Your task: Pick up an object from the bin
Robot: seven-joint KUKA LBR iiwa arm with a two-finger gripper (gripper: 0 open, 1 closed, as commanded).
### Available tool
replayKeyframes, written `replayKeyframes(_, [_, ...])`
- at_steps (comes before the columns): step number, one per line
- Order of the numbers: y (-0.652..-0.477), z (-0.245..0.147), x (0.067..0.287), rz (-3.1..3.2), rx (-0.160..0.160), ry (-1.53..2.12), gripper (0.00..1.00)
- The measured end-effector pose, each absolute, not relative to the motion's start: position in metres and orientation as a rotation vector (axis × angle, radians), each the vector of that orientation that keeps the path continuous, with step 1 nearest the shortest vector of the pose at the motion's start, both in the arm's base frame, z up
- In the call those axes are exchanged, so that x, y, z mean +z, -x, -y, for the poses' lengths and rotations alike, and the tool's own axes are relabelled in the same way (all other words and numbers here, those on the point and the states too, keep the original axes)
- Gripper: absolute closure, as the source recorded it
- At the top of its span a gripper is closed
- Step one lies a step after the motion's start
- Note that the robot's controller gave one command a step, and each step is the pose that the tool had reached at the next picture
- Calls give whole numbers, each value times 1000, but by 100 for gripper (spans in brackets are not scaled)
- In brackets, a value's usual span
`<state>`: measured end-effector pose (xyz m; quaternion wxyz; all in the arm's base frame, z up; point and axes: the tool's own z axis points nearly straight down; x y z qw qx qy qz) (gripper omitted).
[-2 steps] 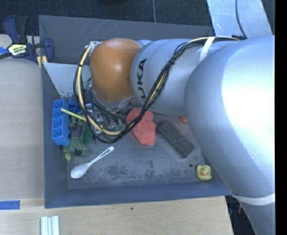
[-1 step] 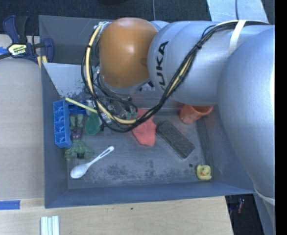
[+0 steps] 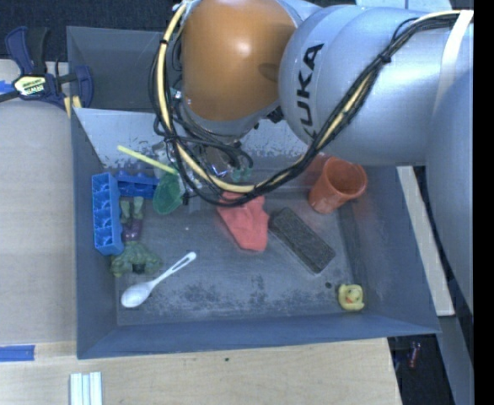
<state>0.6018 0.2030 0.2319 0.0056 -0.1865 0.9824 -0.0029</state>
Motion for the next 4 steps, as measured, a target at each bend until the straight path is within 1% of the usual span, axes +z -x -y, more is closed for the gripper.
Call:
replayKeyframes(1, [-621,-206,206,-2960,-14,1026,100])
replayKeyframes(2, [-624,-214,154,-2978,-11,955,100])
replayKeyframes(3, [-624,-200,198,-2932,-13,1083,100])
replayKeyframes(4, [-625,-209,125,-2868,-13,1243,100])
